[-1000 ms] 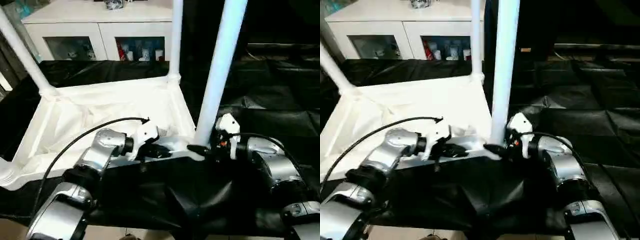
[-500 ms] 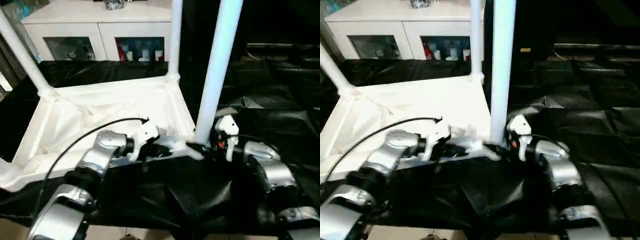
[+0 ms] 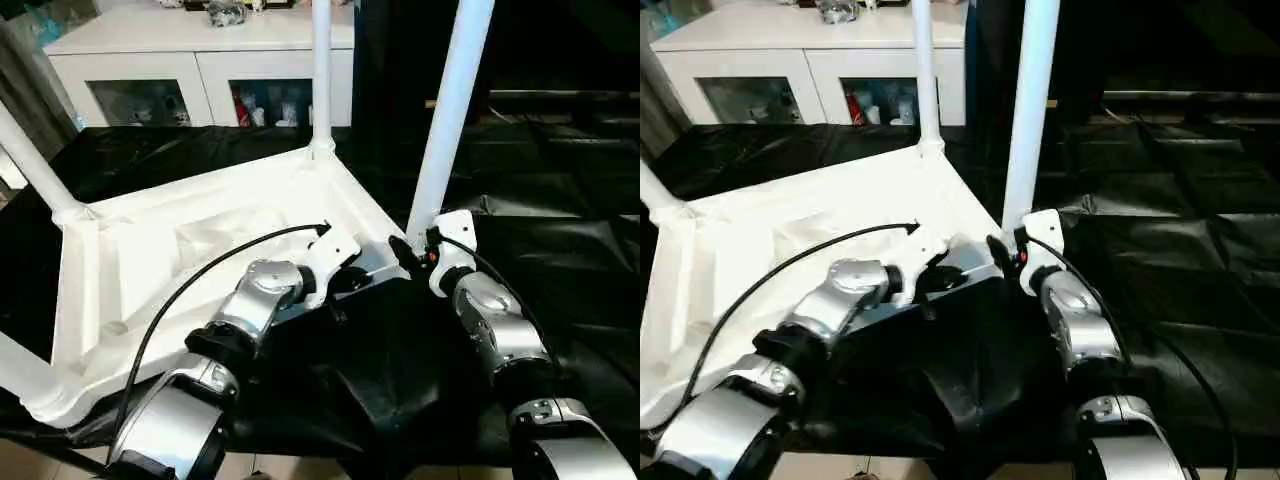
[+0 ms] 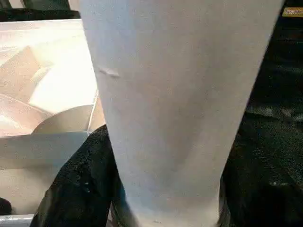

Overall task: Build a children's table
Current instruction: Rotate leg to tighten

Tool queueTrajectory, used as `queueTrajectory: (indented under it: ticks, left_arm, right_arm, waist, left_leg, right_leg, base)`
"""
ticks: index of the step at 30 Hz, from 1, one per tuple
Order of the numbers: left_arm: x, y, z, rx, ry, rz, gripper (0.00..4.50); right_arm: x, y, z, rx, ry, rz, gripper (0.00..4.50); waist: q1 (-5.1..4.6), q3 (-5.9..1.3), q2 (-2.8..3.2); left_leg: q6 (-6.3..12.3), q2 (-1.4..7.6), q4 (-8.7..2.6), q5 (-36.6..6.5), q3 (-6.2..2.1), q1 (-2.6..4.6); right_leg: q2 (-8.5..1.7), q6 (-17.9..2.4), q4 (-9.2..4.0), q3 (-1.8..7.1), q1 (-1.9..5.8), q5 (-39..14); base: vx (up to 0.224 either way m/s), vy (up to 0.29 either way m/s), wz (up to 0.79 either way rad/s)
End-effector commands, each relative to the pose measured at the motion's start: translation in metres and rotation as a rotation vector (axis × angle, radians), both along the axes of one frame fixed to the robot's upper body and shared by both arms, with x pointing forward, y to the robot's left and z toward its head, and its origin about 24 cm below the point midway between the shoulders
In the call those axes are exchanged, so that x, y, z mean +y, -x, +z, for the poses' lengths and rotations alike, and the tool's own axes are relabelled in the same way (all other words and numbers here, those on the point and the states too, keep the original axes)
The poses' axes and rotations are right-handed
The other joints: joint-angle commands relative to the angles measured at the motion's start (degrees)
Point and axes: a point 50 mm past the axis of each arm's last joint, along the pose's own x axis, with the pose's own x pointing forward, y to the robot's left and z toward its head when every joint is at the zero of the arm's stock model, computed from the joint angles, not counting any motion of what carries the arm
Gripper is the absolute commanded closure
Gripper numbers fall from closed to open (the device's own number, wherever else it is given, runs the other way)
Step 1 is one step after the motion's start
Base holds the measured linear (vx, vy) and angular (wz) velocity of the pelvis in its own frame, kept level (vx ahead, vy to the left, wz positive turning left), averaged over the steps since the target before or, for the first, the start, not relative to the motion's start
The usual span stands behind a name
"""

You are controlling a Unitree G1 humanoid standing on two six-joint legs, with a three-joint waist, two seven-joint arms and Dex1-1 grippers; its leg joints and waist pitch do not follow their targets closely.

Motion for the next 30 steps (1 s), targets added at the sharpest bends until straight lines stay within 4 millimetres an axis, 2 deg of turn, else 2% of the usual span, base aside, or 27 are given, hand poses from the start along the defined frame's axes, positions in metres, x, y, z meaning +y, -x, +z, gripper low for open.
queueTrajectory:
  ticks: [1, 4, 5, 6, 7, 9, 11, 12, 14, 16, 18, 19, 20, 21, 23, 28, 29, 30]
  left_arm:
    - [-0.015, -0.005, 0.015, -0.05, 0.049, -0.002, 4.5]
    - [-0.006, -0.002, 0.013, -0.037, 0.048, -0.066, 4.5]
    - [-0.003, 0.0, 0.012, -0.026, 0.048, -0.091, 4.5]
    - [0.002, 0.003, 0.011, -0.019, 0.047, -0.141, 4.5]
    - [0.005, 0.005, 0.011, -0.015, 0.046, -0.174, 4.5]
    - [0.016, 0.01, 0.009, 0.001, 0.033, -0.247, 4.5]
    - [0.021, 0.013, 0.008, 0.008, 0.028, -0.282, 4.5]
    - [0.027, 0.015, 0.007, 0.023, 0.019, -0.315, 4.5]
    - [0.037, 0.019, 0.007, 0.049, 0.008, -0.367, 4.5]
    - [0.04, 0.02, 0.007, 0.055, 0.005, -0.378, 4.5]
    - [0.049, 0.021, 0.009, 0.062, 0.004, -0.406, 4.5]
    - [0.054, 0.022, 0.01, 0.07, 0.002, -0.418, 4.5]
    - [0.057, 0.023, 0.01, 0.076, 0.001, -0.427, 4.5]
    - [0.06, 0.023, 0.01, 0.08, -0.002, -0.432, 4.5]
    - [0.064, 0.024, 0.011, 0.084, -0.008, -0.441, 4.5]
    - [0.068, 0.026, 0.01, 0.095, -0.009, -0.447, 4.5]
    - [0.068, 0.026, 0.01, 0.095, -0.009, -0.446, 4.5]
    - [0.065, 0.023, 0.009, 0.084, -0.012, -0.412, 4.5]
  right_arm:
    - [0.053, 0.014, -0.012, 0.052, -0.088, 0.262, 1.15]
    - [0.046, 0.016, -0.01, 0.061, -0.077, 0.34, 0.82]
    - [0.043, 0.017, -0.009, 0.071, -0.069, 0.371, 0.82]
    - [0.036, 0.019, -0.007, 0.072, -0.061, 0.43, 0.82]
    - [0.032, 0.02, -0.005, 0.072, -0.055, 0.468, 0.82]
    - [0.017, 0.024, 0.001, 0.068, -0.04, 0.553, 0.82]
    - [0.011, 0.025, 0.003, 0.073, -0.033, 0.585, 0.82]
    - [0.004, 0.026, 0.006, 0.074, -0.023, 0.618, 0.82]
    - [-0.007, 0.028, 0.011, 0.083, -0.006, 0.67, 0.82]
    - [-0.01, 0.028, 0.012, 0.085, -0.002, 0.683, 0.82]
    - [-0.018, 0.029, 0.015, 0.088, 0.02, 0.708, 0.82]
    - [-0.02, 0.03, 0.016, 0.088, 0.026, 0.716, 0.82]
    - [-0.022, 0.03, 0.017, 0.087, 0.03, 0.722, 0.96]
    - [-0.022, 0.031, 0.017, 0.091, 0.03, 0.736, 1.07]
    - [-0.021, 0.033, 0.017, 0.097, 0.029, 0.754, 1.15]
    - [-0.019, 0.037, 0.014, 0.111, 0.013, 0.78, 1.61]
    - [-0.019, 0.037, 0.014, 0.112, 0.011, 0.78, 1.61]
    - [-0.017, 0.039, 0.012, 0.111, -0.002, 0.767, 1.79]
  waist:
    - [-0.14, -3.38, -1.51]
    - [-0.2, -3.42, -1.45]
    - [-0.17, -3.4, -1.52]
    - [-0.03, -3.39, -1.25]
    - [0.04, -3.49, -1.48]
    - [0.16, -3.54, -1.41]
    - [0.2, -3.63, -1.31]
    - [0.3, -3.7, -0.96]
    - [0.35, -3.72, -0.87]
    - [0.41, -3.76, -0.89]
    - [0.54, -3.66, -0.59]
    - [0.48, -3.61, -0.74]
    - [0.6, -3.63, -0.75]
    - [0.59, -3.67, -0.31]
    - [0.43, -3.65, -0.56]
    - [0.43, -3.78, -0.4]
    - [0.42, -3.79, -0.44]
    - [0.38, -3.78, -0.55]
  left_leg:
    - [3.97, 1.58, -4.21, -12.79, -0.65, 0.77]
    - [4.31, 1.63, -4.2, -12.45, -0.68, 0.69]
    - [4.66, 1.59, -4.15, -12.19, -0.64, 0.58]
    - [4.9, 1.69, -4.16, -11.91, -0.69, 0.56]
    - [5.42, 1.66, -3.98, -11.01, -0.64, 0.4]
    - [6.08, 1.79, -3.82, -9.96, -0.6, 0.26]
    - [6.65, 1.89, -3.65, -9.48, -0.46, 0.41]
    - [6.73, 1.91, -3.56, -9.17, -0.42, 0.51]
    - [6.76, 2.07, -3.55, -9.1, -0.4, 0.51]
    - [6.77, 2.14, -3.55, -9.25, -0.37, 0.64]
    - [6.11, 2.26, -3.72, -10.18, -0.42, 0.77]
    - [5.58, 2.28, -3.83, -11.0, -0.35, 0.86]
    - [5.28, 2.29, -3.82, -11.08, -0.39, 0.93]
    - [4.97, 2.25, -3.81, -11.36, -0.37, 0.87]
    - [4.85, 2.26, -3.87, -11.58, -0.35, 0.88]
    - [4.79, 2.24, -3.69, -10.7, -0.27, 0.91]
    - [4.93, 2.23, -3.67, -10.56, -0.24, 0.93]
    - [4.97, 2.26, -3.69, -10.48, -0.22, 0.94]
  right_leg:
    - [-2.95, -10.81, -4.47, 1.73, 2.46, -14.73]
    - [-2.95, -10.9, -4.42, 1.71, 2.46, -14.35]
    - [-2.91, -11.18, -4.31, 1.68, 2.58, -13.72]
    - [-2.9, -11.34, -4.22, 1.64, 2.65, -13.12]
    - [-2.85, -11.66, -4.05, 1.57, 2.88, -11.53]
    - [-2.87, -12.5, -3.77, 1.5, 3.0, -9.54]
    - [-2.81, -13.53, -3.54, 1.54, 2.78, -7.96]
    - [-2.78, -14.16, -3.41, 1.52, 2.69, -7.3]
    - [-2.73, -15.0, -3.24, 1.48, 2.66, -6.2]
    - [-2.71, -15.47, -3.19, 1.5, 2.6, -5.63]
    - [-2.68, -15.54, -3.19, 1.47, 2.54, -6.35]
    - [-2.66, -15.29, -3.31, 1.54, 2.52, -7.18]
    - [-2.73, -15.31, -3.27, 1.54, 2.53, -7.3]
    - [-2.72, -15.42, -3.15, 1.56, 2.58, -7.13]
    - [-2.67, -15.44, -3.19, 1.59, 2.59, -6.34]
    - [-2.67, -15.63, -3.01, 1.58, 2.61, -5.13]
    - [-2.65, -15.73, -3.02, 1.59, 2.63, -4.61]
    - [-2.6, -15.77, -3.0, 1.59, 2.62, -4.45]
  base:
    - [0.0, 0.0, 0.0]
    - [0.0, 0.0, 0.0]
    - [0.0, 0.0, 0.0]
    - [0.0, 0.0, 0.0]
    - [0.0, 0.0, 0.0]
    - [0.0, 0.0, 0.0]
    - [0.0, 0.0, 0.0]
    - [0.0, 0.0, 0.0]
    - [0.0, 0.0, 0.0]
    - [0.0, 0.0, 0.0]
    - [0.0, 0.0, 0.0]
    - [0.0, 0.0, 0.0]
    - [0.0, 0.0, 0.0]
    - [0.0, 0.0, 0.0]
    - [0.0, 0.0, 0.0]
    - [0.0, 0.0, 0.0]
    - [0.0, 0.0, 0.0]
    - [0.0, 0.0, 0.0]
